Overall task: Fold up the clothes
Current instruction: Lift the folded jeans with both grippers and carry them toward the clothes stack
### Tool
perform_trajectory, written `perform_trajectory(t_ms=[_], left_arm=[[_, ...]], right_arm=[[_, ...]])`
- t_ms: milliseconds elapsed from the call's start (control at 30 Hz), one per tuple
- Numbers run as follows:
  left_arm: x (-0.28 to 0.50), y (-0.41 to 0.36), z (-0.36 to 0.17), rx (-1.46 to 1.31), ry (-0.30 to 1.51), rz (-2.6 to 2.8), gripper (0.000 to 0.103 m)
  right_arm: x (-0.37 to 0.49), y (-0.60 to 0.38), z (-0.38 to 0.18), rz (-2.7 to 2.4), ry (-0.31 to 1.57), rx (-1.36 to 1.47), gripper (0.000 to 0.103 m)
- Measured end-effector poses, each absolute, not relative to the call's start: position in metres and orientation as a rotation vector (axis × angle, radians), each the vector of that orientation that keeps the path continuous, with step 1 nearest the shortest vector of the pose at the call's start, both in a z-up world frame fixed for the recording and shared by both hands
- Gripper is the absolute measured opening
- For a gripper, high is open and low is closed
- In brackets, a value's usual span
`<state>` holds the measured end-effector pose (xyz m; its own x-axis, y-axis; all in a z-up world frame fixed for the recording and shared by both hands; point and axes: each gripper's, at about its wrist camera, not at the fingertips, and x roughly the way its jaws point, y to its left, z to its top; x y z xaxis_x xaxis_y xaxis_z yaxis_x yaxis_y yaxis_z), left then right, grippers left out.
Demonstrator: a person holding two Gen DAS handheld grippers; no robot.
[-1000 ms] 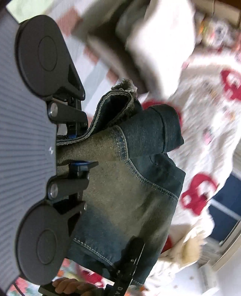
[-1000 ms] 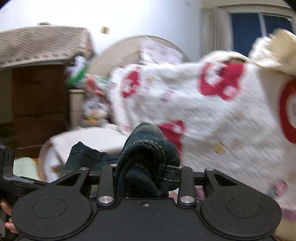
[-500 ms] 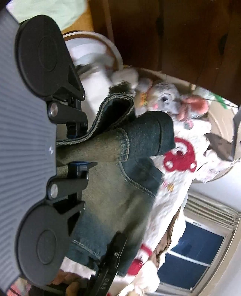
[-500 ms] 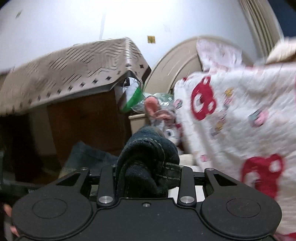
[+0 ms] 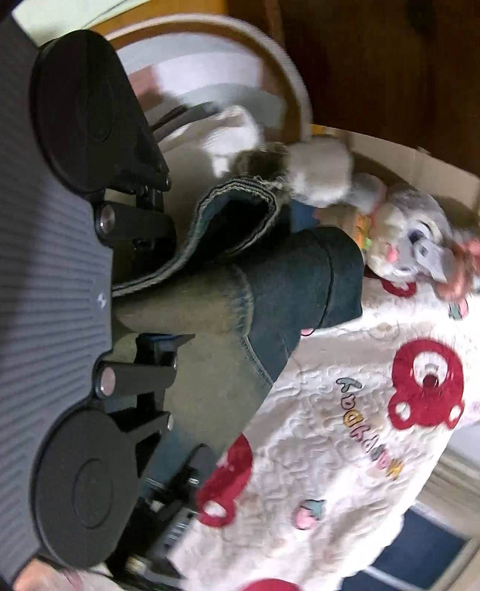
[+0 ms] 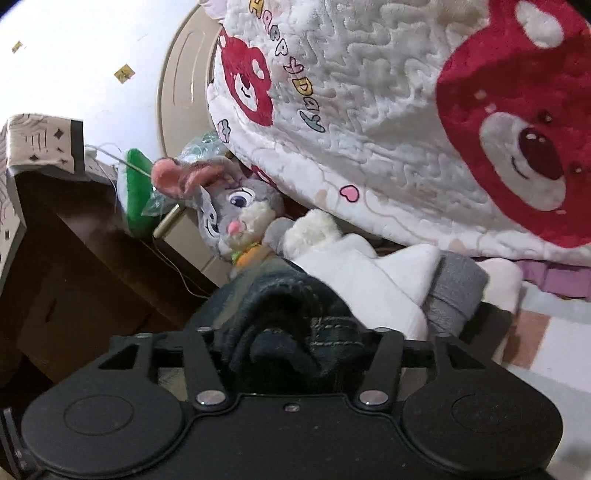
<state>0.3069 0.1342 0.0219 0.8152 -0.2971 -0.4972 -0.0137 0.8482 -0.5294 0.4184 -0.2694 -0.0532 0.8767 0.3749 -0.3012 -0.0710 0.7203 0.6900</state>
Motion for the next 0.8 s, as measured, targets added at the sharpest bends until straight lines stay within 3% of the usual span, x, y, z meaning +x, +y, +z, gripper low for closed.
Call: perform_trajectory(t_ms=[67,167,200,600,700,800], left_arm=[[0.307,0.138,0.017,-0.6,0.593,-0.17,0.03],[0.297,0.14,0.012,-0.595,0.57,-0.169,0.026],[0.293,0.142,0.013,-0.588,0.567,-0.17,0.026],[0.178,0.244,0.046,-1.011,0.381,-0.23,0.024],[0.148,0.264,0.079,-1.017,0.292,-0.186,0.027],[0.149,0.264,0.113,-0.969,0.27,-0.167,0.028]], right_arm=[[0.419,-0.265,-0.045,0.242,0.454,0.646,0.065],[0.415,-0.254,-0.025,0.26,0.432,0.561,0.043],[0.413,-0.249,-0.015,0.272,0.417,0.549,0.04],[0.377,-0.113,0.165,0.535,0.464,0.443,0.038],[0.384,-0.098,0.184,0.647,0.448,0.541,0.038],[0.409,-0.123,0.168,0.683,0.402,0.734,0.038]])
